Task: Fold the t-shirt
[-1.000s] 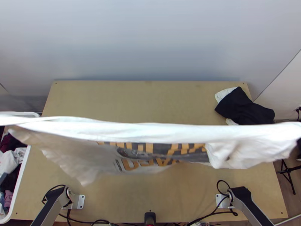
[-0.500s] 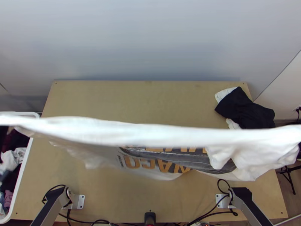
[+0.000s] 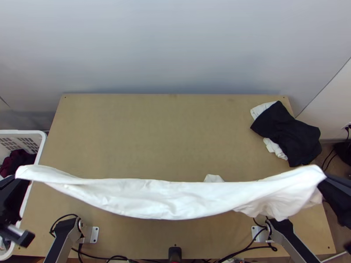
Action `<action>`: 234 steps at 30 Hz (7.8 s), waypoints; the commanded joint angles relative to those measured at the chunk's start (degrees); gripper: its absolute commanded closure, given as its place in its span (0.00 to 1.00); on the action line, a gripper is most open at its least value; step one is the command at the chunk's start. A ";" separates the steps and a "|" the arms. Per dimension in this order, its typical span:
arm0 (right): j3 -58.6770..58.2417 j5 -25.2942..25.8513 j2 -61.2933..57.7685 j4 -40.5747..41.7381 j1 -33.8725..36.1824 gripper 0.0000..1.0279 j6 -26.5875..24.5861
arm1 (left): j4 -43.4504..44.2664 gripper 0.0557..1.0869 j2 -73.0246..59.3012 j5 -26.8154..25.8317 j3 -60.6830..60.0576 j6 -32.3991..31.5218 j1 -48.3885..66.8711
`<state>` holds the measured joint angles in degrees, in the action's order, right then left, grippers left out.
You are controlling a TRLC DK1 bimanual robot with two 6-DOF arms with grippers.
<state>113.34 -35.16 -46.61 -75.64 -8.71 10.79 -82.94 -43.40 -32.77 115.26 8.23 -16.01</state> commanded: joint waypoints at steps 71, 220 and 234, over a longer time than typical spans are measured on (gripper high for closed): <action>-35.20 15.73 -60.09 23.87 -0.17 0.90 -22.56 | 55.51 0.86 -44.41 34.97 -60.86 9.09 16.71; -59.29 24.87 -32.23 8.49 -15.46 0.07 -20.01 | 25.72 0.05 -13.12 37.34 -82.92 32.20 45.10; -65.35 28.57 -34.69 13.67 -15.64 0.18 -19.66 | 28.44 0.05 -13.20 37.34 -83.53 35.19 42.11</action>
<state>50.72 -7.92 -80.51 -63.64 -24.25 -9.15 -55.94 -56.25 4.56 31.88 42.11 27.88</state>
